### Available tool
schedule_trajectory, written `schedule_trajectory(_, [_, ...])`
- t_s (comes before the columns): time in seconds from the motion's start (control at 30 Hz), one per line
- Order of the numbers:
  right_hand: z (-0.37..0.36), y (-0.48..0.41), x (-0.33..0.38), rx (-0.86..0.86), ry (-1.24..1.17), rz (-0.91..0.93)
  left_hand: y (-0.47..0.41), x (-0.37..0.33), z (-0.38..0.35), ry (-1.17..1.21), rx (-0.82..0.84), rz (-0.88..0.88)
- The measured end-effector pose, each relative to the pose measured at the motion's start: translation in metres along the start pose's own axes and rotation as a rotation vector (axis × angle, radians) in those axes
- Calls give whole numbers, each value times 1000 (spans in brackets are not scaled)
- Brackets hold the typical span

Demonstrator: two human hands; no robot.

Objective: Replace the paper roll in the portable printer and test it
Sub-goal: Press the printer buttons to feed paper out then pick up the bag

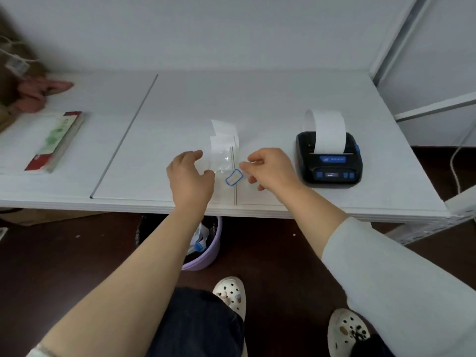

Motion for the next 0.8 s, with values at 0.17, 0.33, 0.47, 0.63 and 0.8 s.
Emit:
schedule_trajectory(0.17, [-24, -10, 8, 30, 199, -35, -3, 10, -6, -96, 124, 85])
schedule_trajectory(0.33, [-36, -18, 2, 18, 210, -77, -7, 24, -4, -22, 172, 275])
schedule_trajectory(0.47, [-38, -16, 6, 53, -100, -77, -7, 31, 1, 119, 159, 334])
schedule_trajectory(0.63, [-32, -20, 22, 24, -273, -2, -13, 48, 13, 430, 81, 404])
schedule_trajectory(0.8, [-19, -53, 26, -224, -81, 51, -23, 57, 27, 573, 21, 499])
Point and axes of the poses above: each hand's wrist, its own y-axis away from the middle knuckle, its own z-axis out of the back of the hand, x = y × z, the point moved 6 cm from there along -y, towards the middle knuckle, and after that the axes turned 6 degrees about -z, right-handed, at the moved point
